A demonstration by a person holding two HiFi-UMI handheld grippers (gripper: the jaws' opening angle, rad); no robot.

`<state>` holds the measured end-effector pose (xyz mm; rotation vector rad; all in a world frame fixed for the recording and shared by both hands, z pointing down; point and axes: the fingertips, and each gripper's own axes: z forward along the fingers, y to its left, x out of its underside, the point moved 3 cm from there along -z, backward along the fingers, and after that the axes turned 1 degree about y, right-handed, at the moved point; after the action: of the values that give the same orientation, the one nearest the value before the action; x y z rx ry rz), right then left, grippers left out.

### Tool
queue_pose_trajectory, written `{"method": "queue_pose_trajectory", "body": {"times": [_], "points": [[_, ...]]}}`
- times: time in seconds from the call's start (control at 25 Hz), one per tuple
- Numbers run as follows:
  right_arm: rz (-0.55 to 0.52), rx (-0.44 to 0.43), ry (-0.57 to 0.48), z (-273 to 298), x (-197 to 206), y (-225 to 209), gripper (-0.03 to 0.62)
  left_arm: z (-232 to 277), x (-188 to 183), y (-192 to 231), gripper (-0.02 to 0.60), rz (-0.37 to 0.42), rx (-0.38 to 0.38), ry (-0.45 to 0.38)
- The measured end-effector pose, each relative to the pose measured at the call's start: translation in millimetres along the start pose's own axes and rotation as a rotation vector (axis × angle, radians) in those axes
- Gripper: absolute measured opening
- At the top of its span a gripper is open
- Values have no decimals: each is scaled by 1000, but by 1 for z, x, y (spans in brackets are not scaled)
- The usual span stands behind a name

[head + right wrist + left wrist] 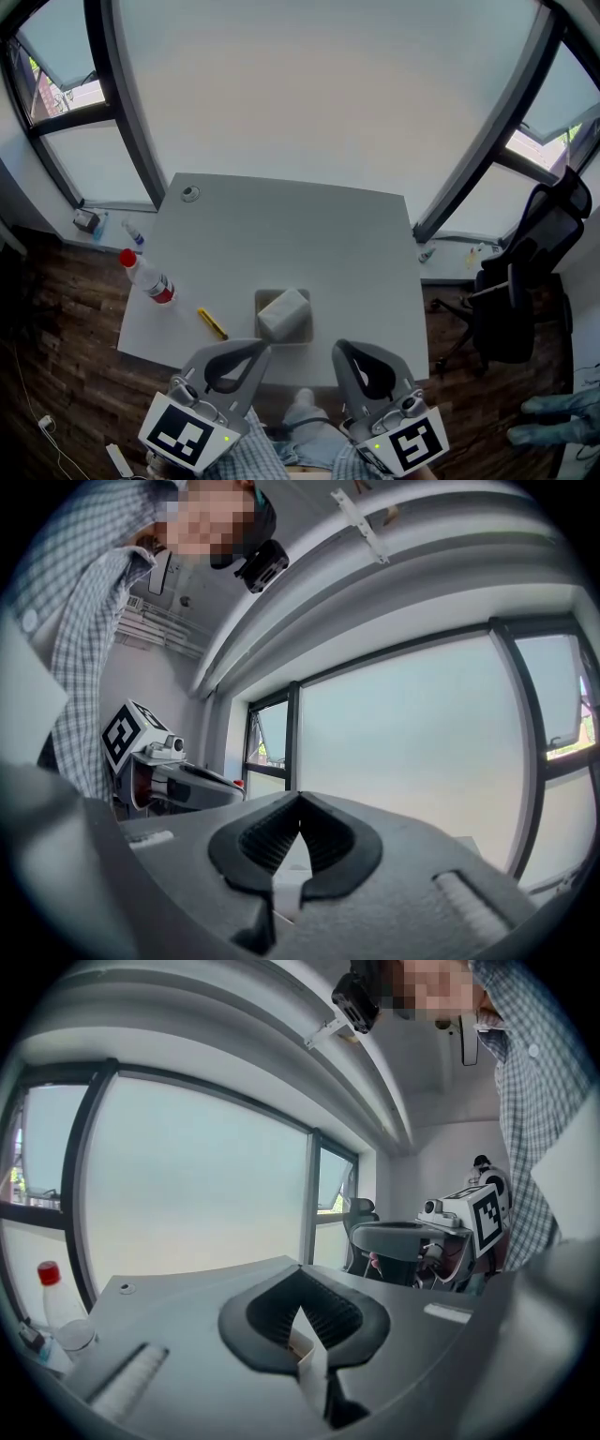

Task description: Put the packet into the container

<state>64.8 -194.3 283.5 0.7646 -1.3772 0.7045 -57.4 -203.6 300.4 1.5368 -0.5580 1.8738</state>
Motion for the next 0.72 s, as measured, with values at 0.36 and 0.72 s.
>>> {"method": "queue_pose_trajectory", "body": {"times": [0.36, 0.72], "points": [[22, -23, -6, -1, -4, 7, 0, 4, 1, -8, 2, 13, 39, 8], [18, -24, -3, -3, -3, 9, 0, 4, 1, -12, 2, 21, 60, 8]]}}
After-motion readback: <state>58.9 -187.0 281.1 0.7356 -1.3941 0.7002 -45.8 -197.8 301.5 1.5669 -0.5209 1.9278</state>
